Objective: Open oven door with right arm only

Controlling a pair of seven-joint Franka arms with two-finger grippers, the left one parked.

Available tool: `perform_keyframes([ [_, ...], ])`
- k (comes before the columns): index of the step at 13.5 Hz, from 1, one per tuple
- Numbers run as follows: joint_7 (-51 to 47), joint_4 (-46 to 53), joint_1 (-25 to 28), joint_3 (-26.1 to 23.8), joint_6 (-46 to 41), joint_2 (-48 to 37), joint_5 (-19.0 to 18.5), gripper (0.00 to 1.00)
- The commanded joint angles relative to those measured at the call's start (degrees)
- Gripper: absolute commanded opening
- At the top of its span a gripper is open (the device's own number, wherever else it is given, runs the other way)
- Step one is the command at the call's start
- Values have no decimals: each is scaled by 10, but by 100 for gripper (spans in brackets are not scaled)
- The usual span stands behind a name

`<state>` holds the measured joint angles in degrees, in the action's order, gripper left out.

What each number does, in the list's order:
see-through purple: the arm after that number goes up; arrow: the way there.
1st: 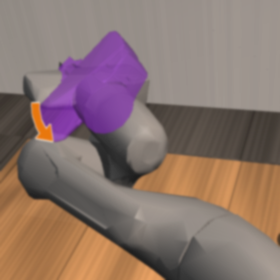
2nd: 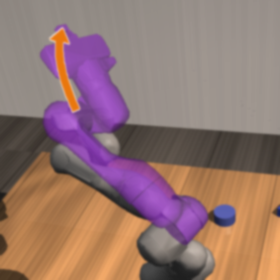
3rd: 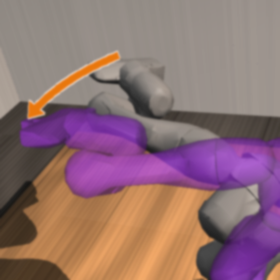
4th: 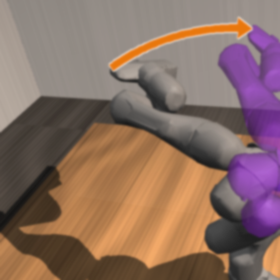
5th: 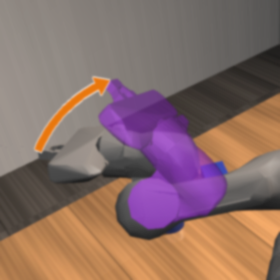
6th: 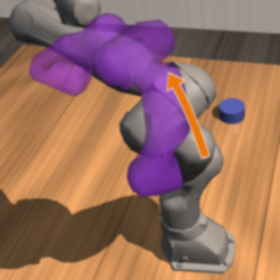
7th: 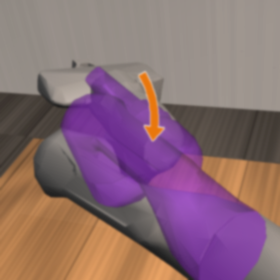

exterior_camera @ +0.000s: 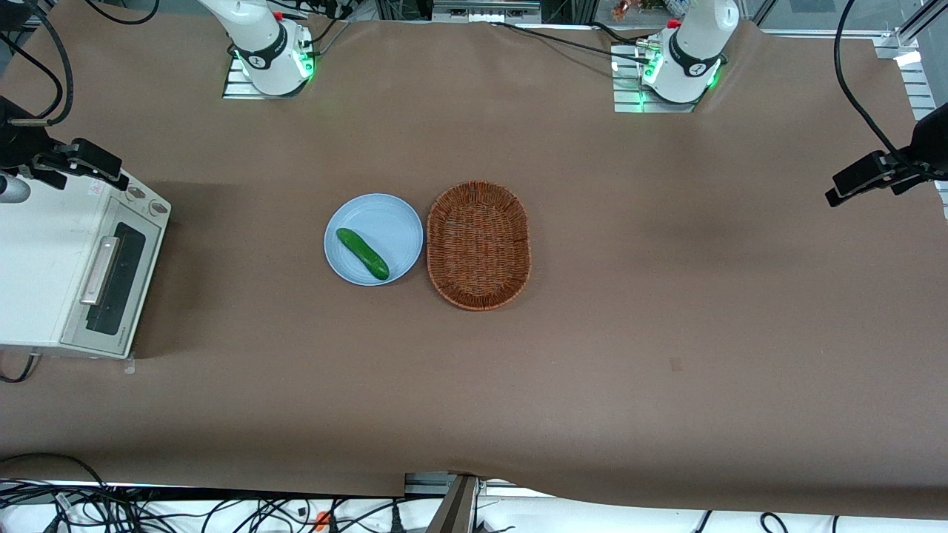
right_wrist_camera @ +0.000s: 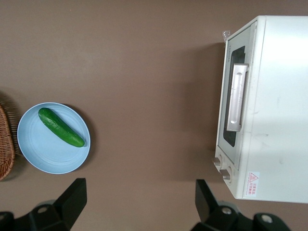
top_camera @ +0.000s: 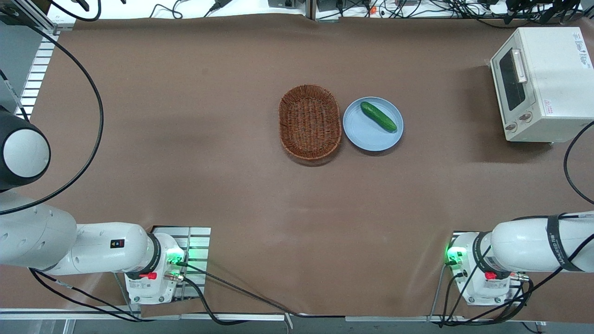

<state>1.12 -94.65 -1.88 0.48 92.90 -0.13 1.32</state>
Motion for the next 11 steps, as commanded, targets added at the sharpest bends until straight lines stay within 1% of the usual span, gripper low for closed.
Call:
perform_keyframes([
  [1, -13, -6, 10, 7, -8, -6, -6, 100],
  [11, -13, -1, 11, 4, -10, -1, -8, 100],
])
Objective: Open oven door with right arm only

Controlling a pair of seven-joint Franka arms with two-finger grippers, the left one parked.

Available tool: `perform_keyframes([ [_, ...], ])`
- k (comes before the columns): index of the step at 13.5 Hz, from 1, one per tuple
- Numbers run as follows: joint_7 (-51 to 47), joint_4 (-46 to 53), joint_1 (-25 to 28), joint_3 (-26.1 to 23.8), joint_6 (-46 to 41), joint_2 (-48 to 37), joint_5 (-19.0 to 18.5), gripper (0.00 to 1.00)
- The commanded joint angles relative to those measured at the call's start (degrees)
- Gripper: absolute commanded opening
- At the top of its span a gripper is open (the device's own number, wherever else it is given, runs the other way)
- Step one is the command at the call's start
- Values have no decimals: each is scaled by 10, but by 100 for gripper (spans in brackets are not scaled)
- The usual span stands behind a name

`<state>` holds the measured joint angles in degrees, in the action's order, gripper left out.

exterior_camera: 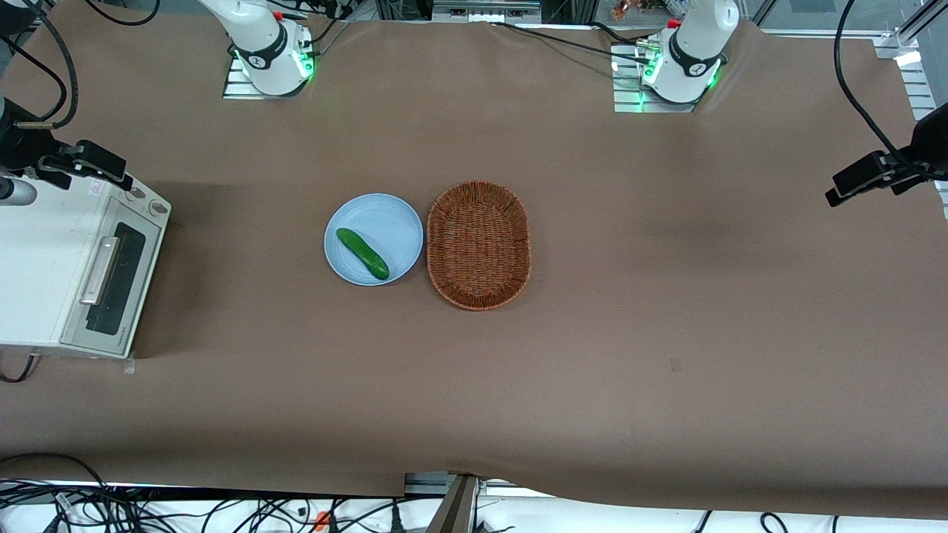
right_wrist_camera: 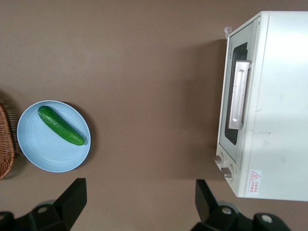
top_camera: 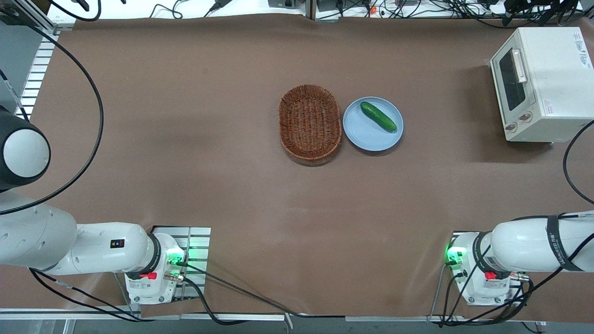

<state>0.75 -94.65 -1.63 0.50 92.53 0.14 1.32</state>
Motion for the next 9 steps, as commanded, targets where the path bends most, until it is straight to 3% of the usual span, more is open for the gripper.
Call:
perform_keyframes([
  [1, -9, -1, 8, 4, -7, -4, -9, 100],
  [9, -11, -1, 15, 0, -17, 2, -1, 100],
])
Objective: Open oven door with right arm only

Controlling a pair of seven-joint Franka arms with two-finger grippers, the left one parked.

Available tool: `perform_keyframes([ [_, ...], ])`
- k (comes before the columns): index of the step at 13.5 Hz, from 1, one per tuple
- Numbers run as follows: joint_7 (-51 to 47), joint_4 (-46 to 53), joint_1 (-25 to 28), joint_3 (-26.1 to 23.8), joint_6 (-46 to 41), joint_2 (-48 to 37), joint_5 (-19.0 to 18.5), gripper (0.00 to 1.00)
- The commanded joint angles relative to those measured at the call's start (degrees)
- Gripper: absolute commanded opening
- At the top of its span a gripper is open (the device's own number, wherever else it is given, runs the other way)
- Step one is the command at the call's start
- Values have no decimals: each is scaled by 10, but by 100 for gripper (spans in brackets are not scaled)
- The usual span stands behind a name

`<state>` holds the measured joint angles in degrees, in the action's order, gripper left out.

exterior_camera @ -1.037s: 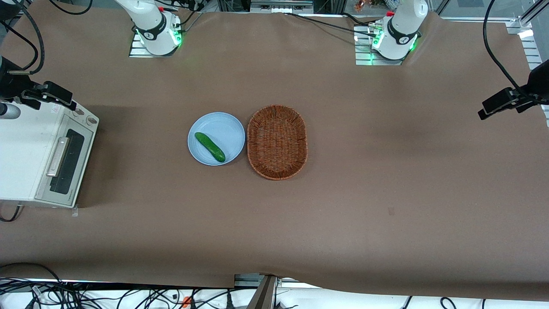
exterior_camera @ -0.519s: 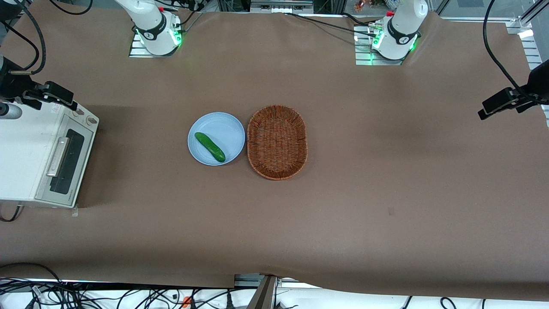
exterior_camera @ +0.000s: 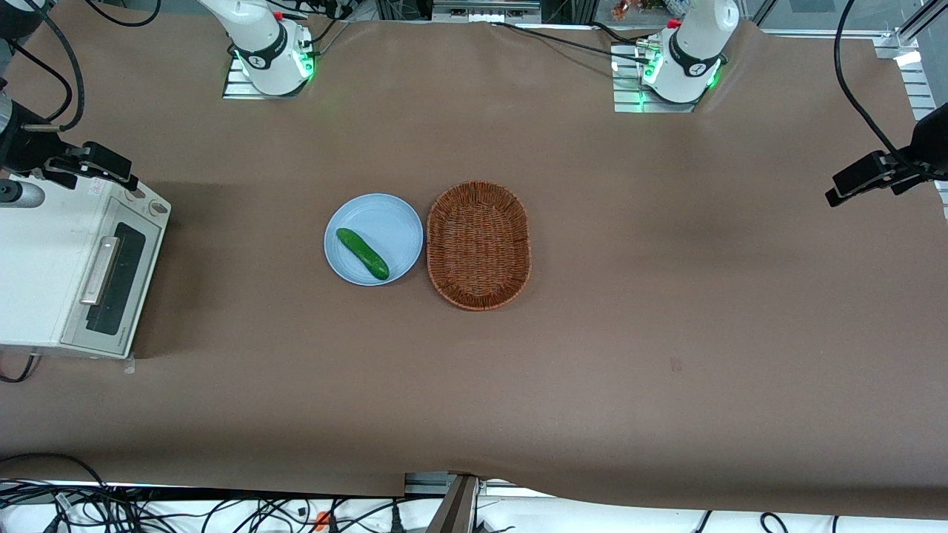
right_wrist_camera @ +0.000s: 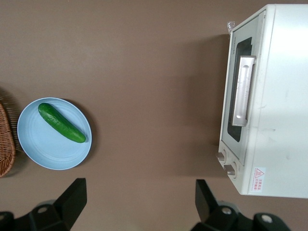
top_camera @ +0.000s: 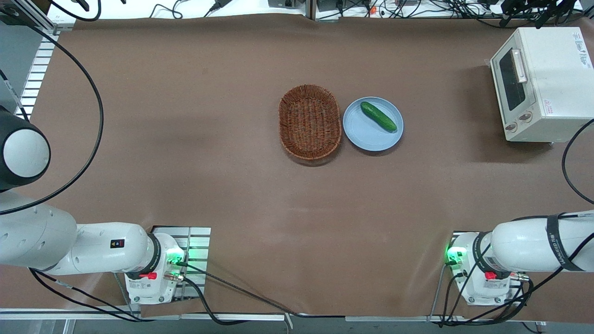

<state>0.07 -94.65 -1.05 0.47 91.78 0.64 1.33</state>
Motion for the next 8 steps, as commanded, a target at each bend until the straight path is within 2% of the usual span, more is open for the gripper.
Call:
perform_keyframes([
  [1, -7, 0, 10, 1, -22, -4, -2, 100],
  [6, -2, 3, 12, 1, -16, 8, -4, 100],
  [8, -2, 3, 11, 1, -20, 40, -1, 100],
])
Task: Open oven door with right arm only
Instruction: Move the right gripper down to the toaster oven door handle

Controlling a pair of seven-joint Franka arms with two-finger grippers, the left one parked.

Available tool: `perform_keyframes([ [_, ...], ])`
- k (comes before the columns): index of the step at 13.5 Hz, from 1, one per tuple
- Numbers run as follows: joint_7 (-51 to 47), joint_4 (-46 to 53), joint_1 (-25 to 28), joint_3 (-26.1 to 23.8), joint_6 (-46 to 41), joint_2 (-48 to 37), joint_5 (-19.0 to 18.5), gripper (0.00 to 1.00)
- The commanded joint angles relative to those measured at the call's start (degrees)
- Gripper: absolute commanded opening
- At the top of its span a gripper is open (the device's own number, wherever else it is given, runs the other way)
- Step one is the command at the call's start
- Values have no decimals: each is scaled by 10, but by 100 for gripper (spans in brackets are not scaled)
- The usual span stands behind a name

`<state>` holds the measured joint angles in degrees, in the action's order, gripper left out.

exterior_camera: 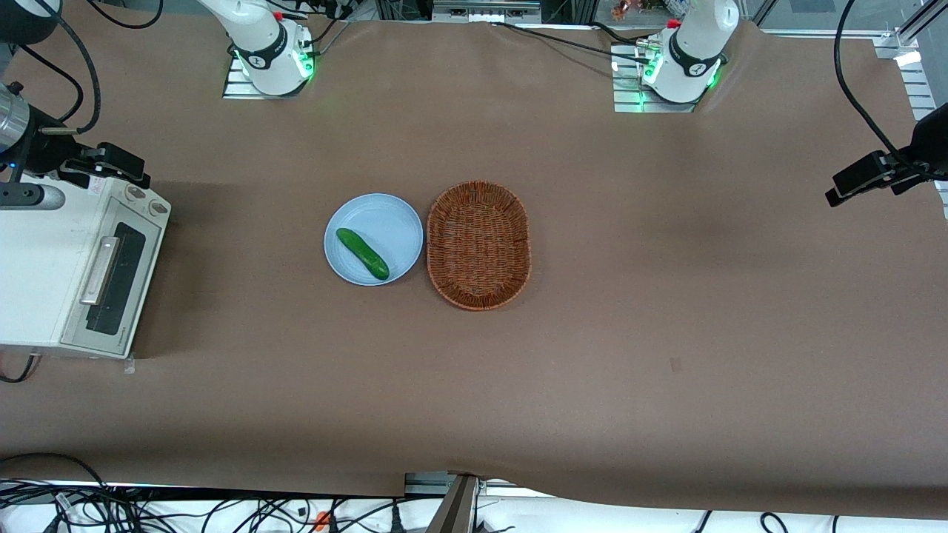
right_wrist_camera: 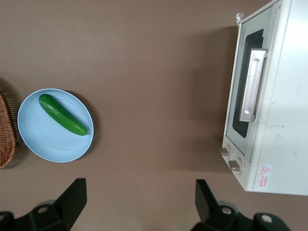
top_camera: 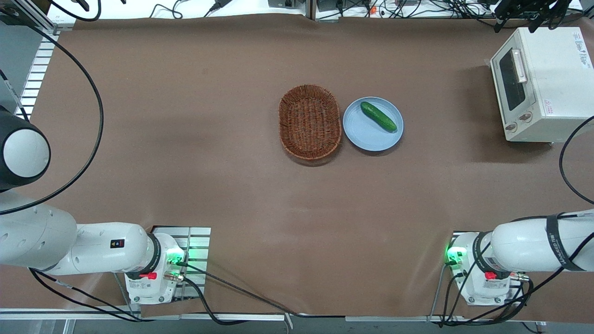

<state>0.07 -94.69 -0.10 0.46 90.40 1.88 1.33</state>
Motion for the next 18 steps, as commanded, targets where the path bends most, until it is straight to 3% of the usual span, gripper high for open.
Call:
perform_keyframes([
  [1, 0, 4, 0, 3, -2, 36, -5, 100],
  [2, 2, 4, -1, 4, 4, 38, -9, 100],
  [3, 3, 0, -2, 7, 20, 44, -19, 92],
  [5, -3, -5, 3, 6, 23, 57, -88, 8],
  [6, -7, -4, 9, 5, 25, 71, -112, 0],
  [8, -26, -4, 14, 4, 41, 96, -190, 0],
  [11, -83, -5, 14, 4, 74, 155, -262, 0],
  [14, -158, -6, 20, 4, 109, 204, -358, 0],
  [18, -199, -11, 21, 5, 132, 228, -421, 0],
])
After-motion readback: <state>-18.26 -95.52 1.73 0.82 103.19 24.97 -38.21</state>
